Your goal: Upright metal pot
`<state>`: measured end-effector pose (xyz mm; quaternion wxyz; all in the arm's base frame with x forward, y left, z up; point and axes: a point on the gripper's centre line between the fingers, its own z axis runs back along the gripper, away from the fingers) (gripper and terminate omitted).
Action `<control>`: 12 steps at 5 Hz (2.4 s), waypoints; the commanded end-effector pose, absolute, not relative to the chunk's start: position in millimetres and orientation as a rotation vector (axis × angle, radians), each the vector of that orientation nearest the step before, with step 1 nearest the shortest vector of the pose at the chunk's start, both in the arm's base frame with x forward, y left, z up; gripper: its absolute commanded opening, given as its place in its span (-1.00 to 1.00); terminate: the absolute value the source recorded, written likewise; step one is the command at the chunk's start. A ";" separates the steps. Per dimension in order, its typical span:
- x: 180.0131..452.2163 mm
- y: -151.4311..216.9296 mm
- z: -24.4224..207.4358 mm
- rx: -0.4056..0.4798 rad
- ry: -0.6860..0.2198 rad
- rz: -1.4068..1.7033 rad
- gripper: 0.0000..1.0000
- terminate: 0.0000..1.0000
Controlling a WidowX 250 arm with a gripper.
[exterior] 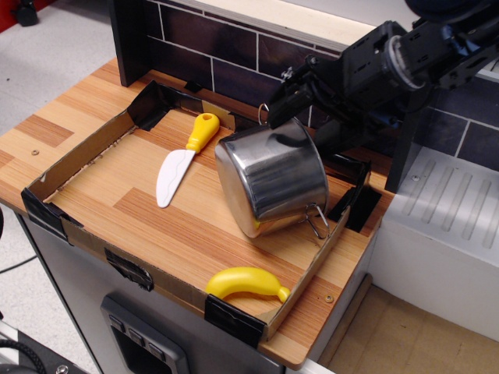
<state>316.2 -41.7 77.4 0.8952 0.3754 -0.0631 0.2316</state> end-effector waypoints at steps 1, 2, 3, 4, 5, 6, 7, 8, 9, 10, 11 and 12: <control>318.3 -32.5 80.9 0.864 -0.140 0.507 1.00 -1.00; 316.3 -32.0 76.6 0.888 -0.129 0.507 1.00 -1.00; 316.5 -31.3 75.8 0.897 -0.124 0.508 -1.00 -1.00; 317.4 -29.0 77.2 0.916 -0.138 0.510 -1.00 -1.00; 318.2 -23.6 79.0 0.891 -0.159 0.534 -1.00 -1.00; 318.8 -17.5 85.8 0.803 -0.198 0.529 -1.00 -1.00; 316.3 -8.6 93.1 0.703 -0.242 0.529 -1.00 -1.00; 311.3 3.4 98.7 0.588 -0.332 0.492 -1.00 -1.00; 309.8 11.6 94.9 0.520 -0.394 0.464 -1.00 -1.00; 312.2 19.9 85.7 0.473 -0.487 0.438 -1.00 -1.00; 319.9 29.8 73.4 0.437 -0.521 0.455 -1.00 -1.00; 321.5 38.2 62.3 0.441 -0.514 0.471 -1.00 -1.00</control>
